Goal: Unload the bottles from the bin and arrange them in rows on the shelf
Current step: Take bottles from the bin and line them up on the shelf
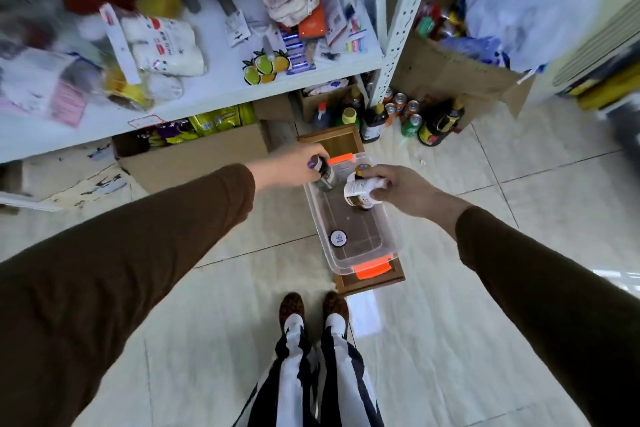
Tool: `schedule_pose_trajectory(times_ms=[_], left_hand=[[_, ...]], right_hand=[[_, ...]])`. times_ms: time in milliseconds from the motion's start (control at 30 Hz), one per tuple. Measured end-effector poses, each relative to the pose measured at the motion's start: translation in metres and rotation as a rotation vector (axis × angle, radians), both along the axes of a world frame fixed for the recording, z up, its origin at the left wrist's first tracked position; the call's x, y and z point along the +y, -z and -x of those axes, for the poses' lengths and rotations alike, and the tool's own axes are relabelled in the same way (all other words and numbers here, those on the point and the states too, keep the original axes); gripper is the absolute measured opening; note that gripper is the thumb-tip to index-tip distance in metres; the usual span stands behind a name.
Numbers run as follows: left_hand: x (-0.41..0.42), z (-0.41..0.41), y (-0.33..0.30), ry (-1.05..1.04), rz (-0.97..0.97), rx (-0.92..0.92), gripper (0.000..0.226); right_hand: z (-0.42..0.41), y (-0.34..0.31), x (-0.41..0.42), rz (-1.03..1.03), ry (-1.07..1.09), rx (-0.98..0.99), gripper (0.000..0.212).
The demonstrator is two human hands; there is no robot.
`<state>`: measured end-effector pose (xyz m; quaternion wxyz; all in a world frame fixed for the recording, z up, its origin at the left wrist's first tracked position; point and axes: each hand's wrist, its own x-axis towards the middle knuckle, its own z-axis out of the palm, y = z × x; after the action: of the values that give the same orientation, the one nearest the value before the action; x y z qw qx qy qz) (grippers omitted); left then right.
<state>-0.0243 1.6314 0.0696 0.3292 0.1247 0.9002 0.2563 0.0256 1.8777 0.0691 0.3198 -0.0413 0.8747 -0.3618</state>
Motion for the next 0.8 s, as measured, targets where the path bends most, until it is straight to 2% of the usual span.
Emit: schedule_pose_trajectory(times_ms=[167,300,433,533,633,800], left_hand=[[-0.046,0.018,-0.126,-0.122,-0.067,0.144,0.030],[-0.079,0.021,-0.219,-0.172,-0.127,0.240,0.023],[-0.112,0.006,-0.292,-0.219,-0.195,0.281,0.034],[-0.135,-0.008,-0.331,-0.264,-0.297,0.283,0.041],[-0.158,-0.019,-0.358,-0.362,-0.384,0.265,0.035],[-0.200,-0.030,-0.388,-0.353,-0.394,0.342,0.032]], right_hand=[[0.039,-0.112,-0.024,0.099,0.056,0.169,0.035],[0.059,-0.200,-0.052,0.166,0.008,0.340,0.028],[0.069,-0.270,-0.080,0.223,-0.046,0.424,0.031],[0.070,-0.310,-0.106,0.283,-0.073,0.469,0.037],[0.072,-0.340,-0.133,0.404,-0.037,0.500,0.036],[0.073,-0.373,-0.185,0.446,-0.045,0.562,0.026]])
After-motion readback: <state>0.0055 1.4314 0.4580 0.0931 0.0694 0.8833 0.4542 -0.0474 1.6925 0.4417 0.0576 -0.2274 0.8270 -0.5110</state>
